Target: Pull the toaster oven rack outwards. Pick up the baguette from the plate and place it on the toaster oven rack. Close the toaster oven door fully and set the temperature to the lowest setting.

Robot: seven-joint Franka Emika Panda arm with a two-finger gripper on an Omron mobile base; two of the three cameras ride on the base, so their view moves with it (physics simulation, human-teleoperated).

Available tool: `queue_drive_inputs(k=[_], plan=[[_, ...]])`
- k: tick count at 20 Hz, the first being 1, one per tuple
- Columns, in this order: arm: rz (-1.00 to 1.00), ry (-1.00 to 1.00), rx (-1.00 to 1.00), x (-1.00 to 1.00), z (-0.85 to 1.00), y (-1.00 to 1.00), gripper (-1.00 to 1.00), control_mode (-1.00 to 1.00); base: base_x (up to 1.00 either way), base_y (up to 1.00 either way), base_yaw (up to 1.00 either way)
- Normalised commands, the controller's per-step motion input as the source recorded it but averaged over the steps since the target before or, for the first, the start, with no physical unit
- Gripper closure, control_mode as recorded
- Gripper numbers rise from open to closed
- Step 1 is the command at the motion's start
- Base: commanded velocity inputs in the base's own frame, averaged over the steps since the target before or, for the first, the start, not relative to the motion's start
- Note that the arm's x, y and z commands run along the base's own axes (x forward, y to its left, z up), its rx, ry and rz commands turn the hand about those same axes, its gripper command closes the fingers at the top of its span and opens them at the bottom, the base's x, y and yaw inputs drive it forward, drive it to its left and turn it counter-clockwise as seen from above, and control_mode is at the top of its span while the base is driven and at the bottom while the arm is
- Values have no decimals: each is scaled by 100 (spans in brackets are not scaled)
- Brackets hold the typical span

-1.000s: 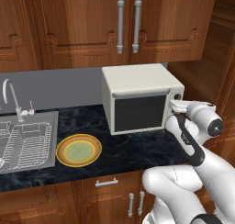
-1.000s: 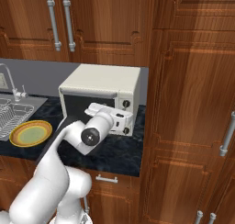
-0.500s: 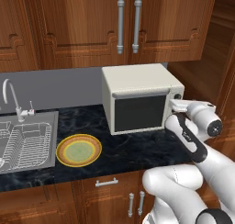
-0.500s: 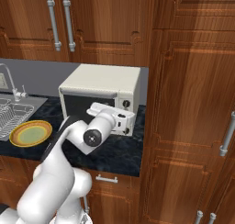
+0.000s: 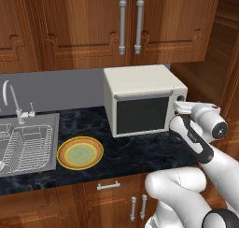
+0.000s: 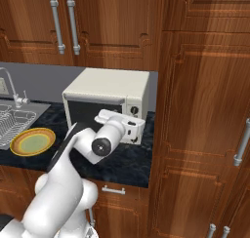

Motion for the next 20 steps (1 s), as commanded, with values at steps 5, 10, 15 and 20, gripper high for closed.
queue_drive_inputs(k=[5, 10, 15, 20], plan=[[0, 0, 0, 13, -5, 0, -100, -100, 0, 0, 0], [1, 0, 0, 15, -15, 0, -100, -100, 0, 0, 0], [1, 0, 0, 29, -21, 0, -100, -100, 0, 0, 0], [2, 0, 0, 30, -15, 0, -100, -100, 0, 0, 0]])
